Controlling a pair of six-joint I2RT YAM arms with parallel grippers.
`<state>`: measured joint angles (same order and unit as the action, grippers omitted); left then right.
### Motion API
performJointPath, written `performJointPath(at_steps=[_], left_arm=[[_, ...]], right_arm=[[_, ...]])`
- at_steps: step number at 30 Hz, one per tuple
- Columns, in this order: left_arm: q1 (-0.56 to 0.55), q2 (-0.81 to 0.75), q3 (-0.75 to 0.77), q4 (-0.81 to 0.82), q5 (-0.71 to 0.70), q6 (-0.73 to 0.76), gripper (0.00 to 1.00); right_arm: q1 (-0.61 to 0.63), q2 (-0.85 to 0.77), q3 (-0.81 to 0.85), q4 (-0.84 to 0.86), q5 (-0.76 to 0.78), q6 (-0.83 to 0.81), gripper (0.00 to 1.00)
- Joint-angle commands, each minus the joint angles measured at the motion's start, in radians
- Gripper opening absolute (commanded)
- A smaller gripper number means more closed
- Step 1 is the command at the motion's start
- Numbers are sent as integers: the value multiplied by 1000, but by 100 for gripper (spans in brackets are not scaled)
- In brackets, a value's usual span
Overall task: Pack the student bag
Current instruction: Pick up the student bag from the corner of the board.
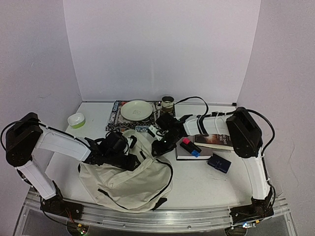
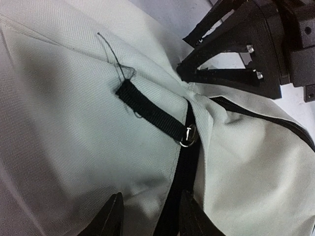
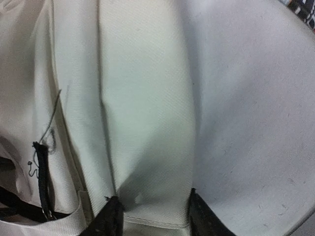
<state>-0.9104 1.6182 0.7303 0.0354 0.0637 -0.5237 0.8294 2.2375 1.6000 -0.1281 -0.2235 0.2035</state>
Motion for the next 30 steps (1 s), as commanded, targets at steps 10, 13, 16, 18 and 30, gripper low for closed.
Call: performJointPath(at_steps=[10, 13, 16, 18, 30], left_arm=[[3, -113, 26, 30, -25, -65, 57], [8, -129, 57, -9, -54, -123, 66], [19, -120, 95, -57, -87, -190, 71], [25, -110, 121, -72, -83, -223, 72], [33, -34, 170, -100, -20, -372, 62]], right_arm=[[17, -134, -96, -58, -99, 15, 0], [17, -177, -119, -28, -99, 28, 0], [16, -228, -143, 5, -92, 44, 0], [17, -251, -155, 20, -87, 51, 0], [17, -320, -202, 93, -98, 88, 0]])
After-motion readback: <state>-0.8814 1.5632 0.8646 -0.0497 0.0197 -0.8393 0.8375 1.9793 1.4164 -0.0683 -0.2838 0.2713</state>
